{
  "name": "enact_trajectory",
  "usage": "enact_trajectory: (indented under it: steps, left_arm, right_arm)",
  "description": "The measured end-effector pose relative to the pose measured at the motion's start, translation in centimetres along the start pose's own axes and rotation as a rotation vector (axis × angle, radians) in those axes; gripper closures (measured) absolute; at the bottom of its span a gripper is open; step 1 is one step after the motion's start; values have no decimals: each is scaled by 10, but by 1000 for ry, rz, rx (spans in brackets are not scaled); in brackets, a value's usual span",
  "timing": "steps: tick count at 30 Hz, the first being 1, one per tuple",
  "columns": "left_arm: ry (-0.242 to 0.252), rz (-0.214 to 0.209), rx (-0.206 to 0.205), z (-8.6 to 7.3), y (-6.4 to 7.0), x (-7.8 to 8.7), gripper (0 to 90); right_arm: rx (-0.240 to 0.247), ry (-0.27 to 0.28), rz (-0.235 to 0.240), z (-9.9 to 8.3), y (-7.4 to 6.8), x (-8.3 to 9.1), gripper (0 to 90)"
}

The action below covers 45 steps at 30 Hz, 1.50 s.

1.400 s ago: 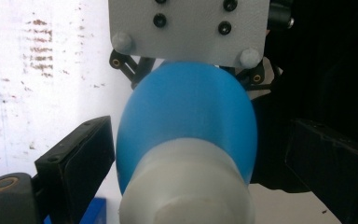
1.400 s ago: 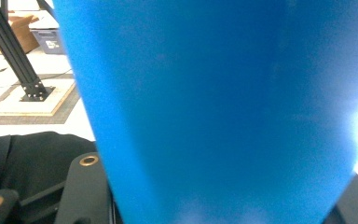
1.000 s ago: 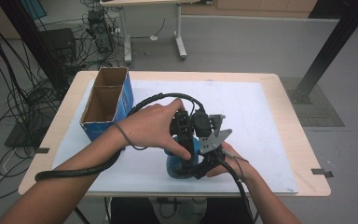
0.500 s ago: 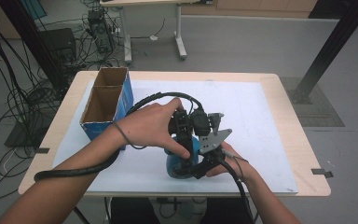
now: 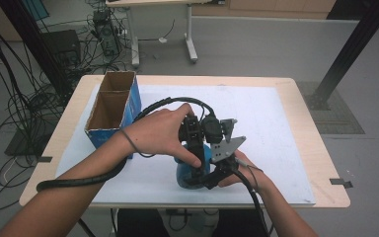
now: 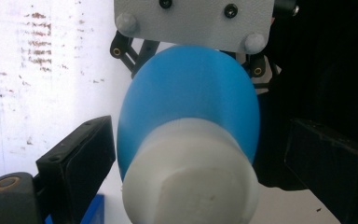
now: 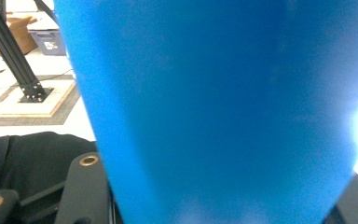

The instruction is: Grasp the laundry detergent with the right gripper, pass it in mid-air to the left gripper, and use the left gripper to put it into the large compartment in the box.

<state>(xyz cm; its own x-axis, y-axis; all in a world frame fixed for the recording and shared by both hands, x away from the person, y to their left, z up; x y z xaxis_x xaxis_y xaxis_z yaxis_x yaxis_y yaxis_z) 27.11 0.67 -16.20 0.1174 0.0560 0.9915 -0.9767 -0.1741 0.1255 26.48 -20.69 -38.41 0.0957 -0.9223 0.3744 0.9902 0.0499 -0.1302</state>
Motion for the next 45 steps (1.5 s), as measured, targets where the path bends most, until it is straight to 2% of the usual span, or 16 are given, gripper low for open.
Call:
enact_trajectory:
  steps: [16, 45]
  left_arm:
    - [-7, 13, 17, -1, 0, 0, 88]
    - [-6, 8, 17, -2, 1, 1, 87]
  right_arm:
    - [8, 1, -5, 0, -1, 0, 420]
    - [12, 0, -9, 2, -3, 1, 420]
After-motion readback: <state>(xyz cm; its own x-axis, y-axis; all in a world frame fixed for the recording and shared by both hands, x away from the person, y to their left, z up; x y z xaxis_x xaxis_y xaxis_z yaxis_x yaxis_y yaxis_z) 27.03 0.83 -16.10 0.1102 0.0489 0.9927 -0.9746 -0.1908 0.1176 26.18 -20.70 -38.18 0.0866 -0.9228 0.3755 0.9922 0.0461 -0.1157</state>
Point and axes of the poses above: each handheld gripper's, and its own axes: x roughly backward along the jaws, z roughly out of its top, y roughly to its right, the point moved 4 cm from there along -x, roughly forward along the jaws
